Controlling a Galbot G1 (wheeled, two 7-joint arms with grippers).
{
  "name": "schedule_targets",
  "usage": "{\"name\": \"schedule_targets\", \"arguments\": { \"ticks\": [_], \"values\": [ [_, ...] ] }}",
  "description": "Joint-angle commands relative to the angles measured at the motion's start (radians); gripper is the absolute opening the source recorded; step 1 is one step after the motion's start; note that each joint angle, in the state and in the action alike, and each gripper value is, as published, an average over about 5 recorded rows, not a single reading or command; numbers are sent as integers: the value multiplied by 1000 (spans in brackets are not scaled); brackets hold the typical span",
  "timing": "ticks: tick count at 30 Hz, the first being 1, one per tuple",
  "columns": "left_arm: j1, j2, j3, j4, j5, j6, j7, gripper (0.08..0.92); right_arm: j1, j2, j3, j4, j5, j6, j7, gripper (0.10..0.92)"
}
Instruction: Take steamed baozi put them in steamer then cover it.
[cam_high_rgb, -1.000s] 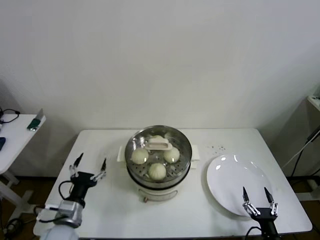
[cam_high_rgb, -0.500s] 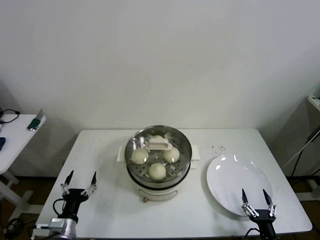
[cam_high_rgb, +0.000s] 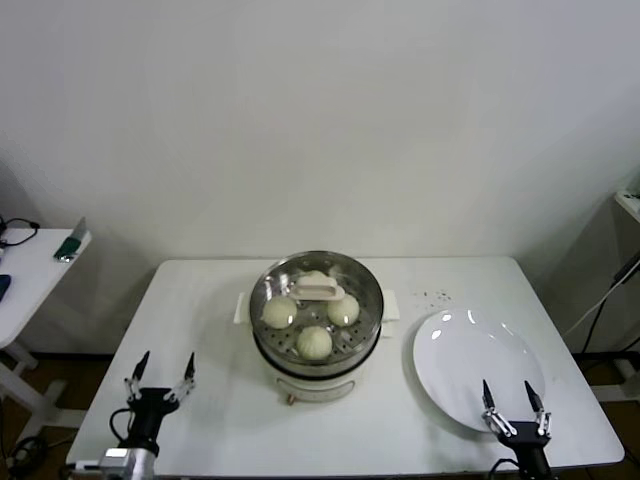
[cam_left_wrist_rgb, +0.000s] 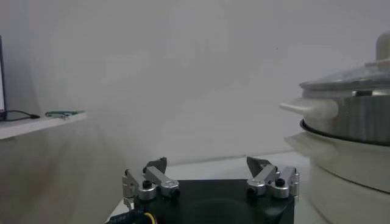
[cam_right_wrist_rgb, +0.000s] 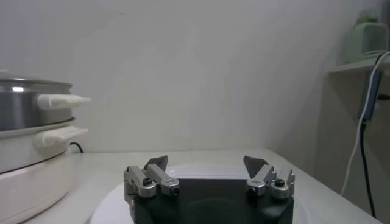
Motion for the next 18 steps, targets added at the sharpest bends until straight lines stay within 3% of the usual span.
{"name": "schedule_targets", "arguments": {
  "ticks": [1,18],
  "values": [
    [6,0,3,14,-8,-23,1,823,-2,1,-1,7,0,-12,-2,823],
    [5,0,7,7,-8,-27,5,823,-6,3,-1,15,-1,-22,-2,823]
  ]
}}
